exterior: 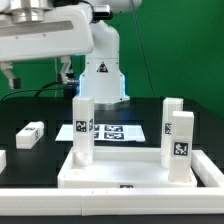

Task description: Assemble desk

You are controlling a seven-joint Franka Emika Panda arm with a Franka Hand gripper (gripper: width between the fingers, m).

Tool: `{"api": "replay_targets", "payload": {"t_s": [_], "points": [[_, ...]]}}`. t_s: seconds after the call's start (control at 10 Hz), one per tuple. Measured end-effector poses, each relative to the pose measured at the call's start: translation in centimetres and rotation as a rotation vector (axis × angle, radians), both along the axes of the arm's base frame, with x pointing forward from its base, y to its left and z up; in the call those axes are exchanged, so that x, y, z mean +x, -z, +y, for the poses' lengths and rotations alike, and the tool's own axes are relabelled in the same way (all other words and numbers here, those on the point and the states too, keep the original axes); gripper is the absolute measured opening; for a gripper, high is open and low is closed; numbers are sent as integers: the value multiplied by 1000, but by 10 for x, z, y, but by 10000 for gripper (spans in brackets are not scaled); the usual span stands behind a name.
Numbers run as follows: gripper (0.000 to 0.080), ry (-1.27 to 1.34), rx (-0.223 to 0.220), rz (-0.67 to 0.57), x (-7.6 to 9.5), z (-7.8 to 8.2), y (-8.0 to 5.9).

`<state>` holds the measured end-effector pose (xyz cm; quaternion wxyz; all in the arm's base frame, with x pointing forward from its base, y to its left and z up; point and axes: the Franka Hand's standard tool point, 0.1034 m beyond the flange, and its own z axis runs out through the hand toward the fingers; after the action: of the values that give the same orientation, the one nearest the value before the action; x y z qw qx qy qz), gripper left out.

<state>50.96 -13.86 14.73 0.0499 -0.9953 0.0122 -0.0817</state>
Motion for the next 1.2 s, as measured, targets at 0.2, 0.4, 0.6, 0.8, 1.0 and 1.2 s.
{"api": "replay_targets", "payload": {"t_s": [0.2, 0.4, 0.6, 0.8, 1.0, 1.2], "points": [[649, -2, 7, 16, -1, 3, 1], [649, 7, 30, 90, -6, 7, 5], [649, 12, 60, 271, -11, -13, 20], [649, 31, 89, 407, -31, -42, 42], [649, 47, 123, 502, -43, -52, 58], [649, 30, 142, 614, -47, -47, 57]]}}
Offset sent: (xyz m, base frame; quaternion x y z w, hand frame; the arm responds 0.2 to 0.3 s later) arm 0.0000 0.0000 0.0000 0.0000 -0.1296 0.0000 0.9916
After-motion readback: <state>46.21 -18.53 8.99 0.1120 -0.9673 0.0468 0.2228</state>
